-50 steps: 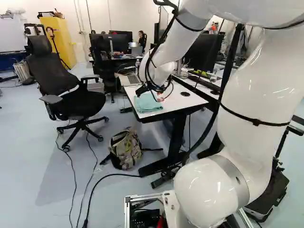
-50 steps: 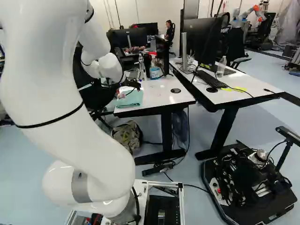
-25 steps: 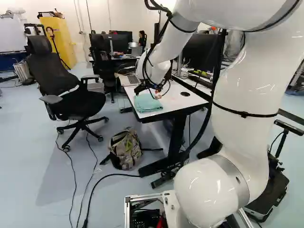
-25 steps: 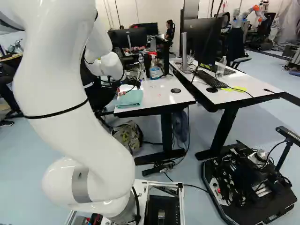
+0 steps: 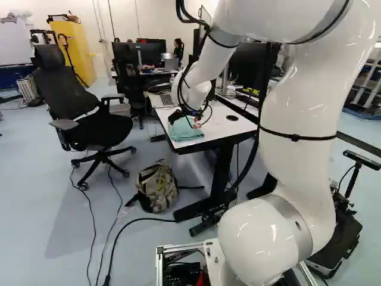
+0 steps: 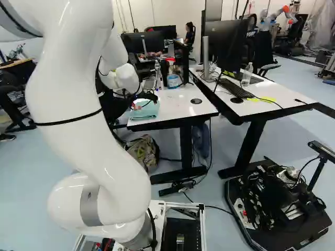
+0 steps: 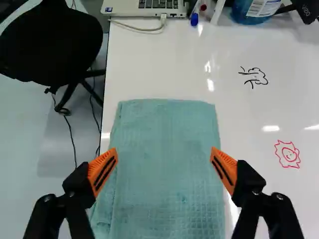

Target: Clean the table with the green towel

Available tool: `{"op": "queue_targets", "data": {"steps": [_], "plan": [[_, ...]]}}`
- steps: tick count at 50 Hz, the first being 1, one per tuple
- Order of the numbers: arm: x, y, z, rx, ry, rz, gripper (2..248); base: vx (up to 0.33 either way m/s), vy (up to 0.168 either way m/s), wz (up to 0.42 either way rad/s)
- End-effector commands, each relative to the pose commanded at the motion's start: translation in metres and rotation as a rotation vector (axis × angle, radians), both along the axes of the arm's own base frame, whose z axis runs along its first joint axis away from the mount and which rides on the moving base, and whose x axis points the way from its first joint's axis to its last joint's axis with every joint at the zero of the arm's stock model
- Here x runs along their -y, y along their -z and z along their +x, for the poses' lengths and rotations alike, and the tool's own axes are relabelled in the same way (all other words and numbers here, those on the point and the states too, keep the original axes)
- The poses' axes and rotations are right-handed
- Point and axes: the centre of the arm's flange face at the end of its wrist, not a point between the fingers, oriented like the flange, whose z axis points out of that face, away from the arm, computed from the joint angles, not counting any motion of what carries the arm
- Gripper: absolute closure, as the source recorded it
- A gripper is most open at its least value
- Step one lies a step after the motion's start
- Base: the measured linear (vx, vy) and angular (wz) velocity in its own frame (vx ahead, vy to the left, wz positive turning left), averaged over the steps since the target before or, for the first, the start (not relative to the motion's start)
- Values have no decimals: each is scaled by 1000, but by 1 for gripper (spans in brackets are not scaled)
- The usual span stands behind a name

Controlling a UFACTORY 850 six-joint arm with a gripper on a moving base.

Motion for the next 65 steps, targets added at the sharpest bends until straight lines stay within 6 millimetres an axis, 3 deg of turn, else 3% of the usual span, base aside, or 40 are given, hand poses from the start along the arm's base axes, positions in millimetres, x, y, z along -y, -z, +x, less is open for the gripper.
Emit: {"op": "queue_targets", "data": {"steps": [46,47,51,52,57,58,62,63,65], "plan": [[0,6,2,-10,0,-2,4,0,0,0],[0,6,2,-10,0,-2,39,0,0,0],[0,6,2,-10,0,-2,39,0,0,0],[0,6,2,-10,0,-2,78,0,0,0],[0,6,2,-10,0,-2,78,0,0,0],[0,6,2,-10,0,-2,117,0,0,0],[0,6,2,-10,0,-2,117,0,0,0],[0,6,2,-10,0,-2,154,0,0,0],[0,6,2,-10,0,-2,154,0,0,0]]}}
